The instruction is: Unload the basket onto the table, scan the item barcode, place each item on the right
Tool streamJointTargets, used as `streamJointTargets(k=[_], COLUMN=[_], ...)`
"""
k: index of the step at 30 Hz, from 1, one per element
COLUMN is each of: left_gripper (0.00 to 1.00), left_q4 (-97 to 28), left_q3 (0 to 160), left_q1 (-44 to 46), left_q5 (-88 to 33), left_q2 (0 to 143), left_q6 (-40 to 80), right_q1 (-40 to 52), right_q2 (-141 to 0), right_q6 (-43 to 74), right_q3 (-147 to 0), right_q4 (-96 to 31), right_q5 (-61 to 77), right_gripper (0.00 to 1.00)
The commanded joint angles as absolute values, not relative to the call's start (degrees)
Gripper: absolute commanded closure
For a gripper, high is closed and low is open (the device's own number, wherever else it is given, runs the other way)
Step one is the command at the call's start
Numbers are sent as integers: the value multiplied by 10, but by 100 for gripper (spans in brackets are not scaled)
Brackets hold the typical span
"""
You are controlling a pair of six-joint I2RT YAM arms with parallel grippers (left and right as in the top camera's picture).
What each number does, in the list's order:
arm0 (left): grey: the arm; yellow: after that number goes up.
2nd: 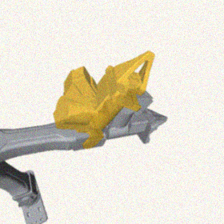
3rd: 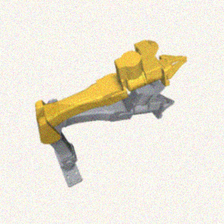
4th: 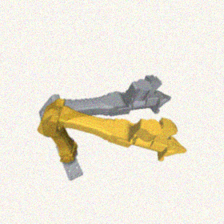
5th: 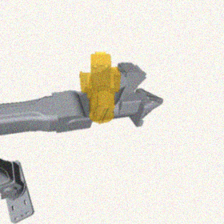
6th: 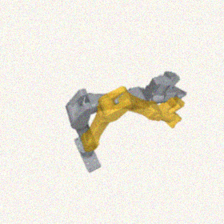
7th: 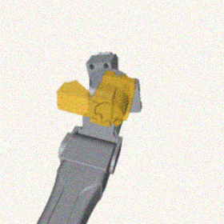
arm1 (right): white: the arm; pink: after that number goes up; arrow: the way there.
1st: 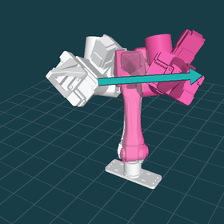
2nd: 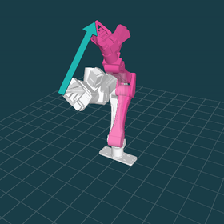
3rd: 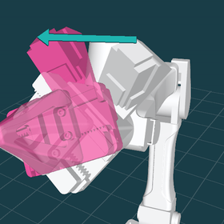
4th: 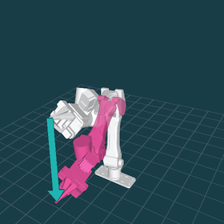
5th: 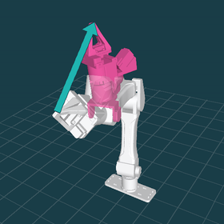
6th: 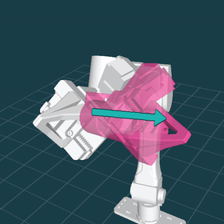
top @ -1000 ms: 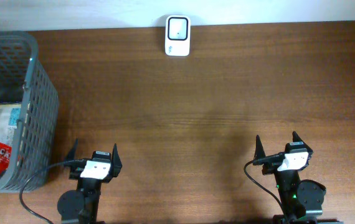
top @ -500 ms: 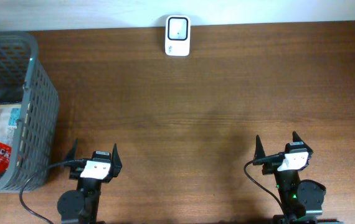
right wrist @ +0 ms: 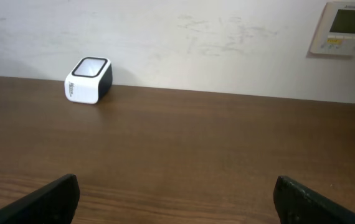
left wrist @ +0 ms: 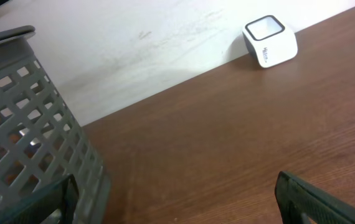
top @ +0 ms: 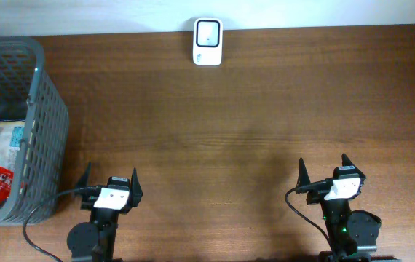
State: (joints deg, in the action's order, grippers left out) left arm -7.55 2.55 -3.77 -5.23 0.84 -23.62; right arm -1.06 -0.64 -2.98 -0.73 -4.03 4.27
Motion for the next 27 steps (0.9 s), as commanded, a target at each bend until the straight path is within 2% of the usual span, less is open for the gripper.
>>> streamJointTargets(k=[1,5,8,14,17,22,27], left_gripper=[1,1,1,1,1,1,1], left_q4=[-70,-58,-32,26,47,38,-83], left_q3=[20,20,20,44,104,291,530], left_q1=[-39,-39,-39,-39,-39,-39,-39], left_q5=[-30,-33,-99,-108,-109,-169,-232], left_q2=[3,3,3,40,118,335,531], left_q6=[-237,-237,-235,-211,-211,-211,-210], right_q1=[-7,-7,-7,-7,-7,-7,-7], right_q2=[-2,-2,-2,-2,-2,-2,-2], right_q6=[-27,-28,-28,-28,-28,-28,-28], right_q3=[-3,-3,-3,-3,-3,-3,-3], right_q4=[-41,-41,-41,-41,-41,-41,-41], right_q5=[40,40,40,40,40,40,40], right_gripper=[2,1,1,1,1,2,1])
